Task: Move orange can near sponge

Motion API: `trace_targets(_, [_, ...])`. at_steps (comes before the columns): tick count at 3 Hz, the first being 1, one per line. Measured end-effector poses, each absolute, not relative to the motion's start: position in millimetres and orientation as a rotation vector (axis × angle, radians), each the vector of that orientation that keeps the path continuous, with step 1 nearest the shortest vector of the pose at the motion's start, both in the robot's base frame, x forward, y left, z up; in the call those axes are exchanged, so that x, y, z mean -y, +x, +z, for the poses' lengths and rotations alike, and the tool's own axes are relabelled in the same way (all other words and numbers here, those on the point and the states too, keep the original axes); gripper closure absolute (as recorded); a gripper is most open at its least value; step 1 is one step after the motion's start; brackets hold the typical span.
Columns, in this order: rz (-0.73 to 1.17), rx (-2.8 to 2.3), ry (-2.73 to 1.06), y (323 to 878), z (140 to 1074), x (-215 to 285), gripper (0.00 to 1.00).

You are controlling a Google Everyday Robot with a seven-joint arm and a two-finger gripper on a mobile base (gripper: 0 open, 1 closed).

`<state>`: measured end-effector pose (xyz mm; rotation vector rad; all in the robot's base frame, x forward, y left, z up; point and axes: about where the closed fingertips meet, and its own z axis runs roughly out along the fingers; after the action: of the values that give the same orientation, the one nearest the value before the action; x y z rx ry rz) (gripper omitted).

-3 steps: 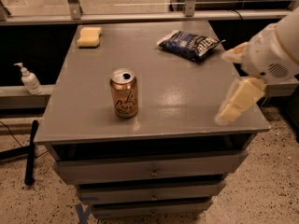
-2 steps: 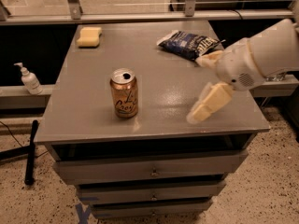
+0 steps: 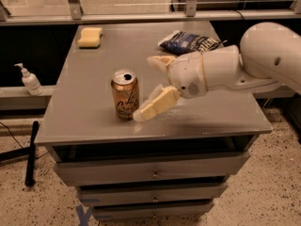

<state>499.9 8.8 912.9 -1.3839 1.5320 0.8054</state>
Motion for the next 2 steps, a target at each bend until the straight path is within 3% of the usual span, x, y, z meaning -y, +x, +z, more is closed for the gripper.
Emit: trace_targets(2, [0.983,-1.37,-1.3,494.8,899.5,-82.9,0.0])
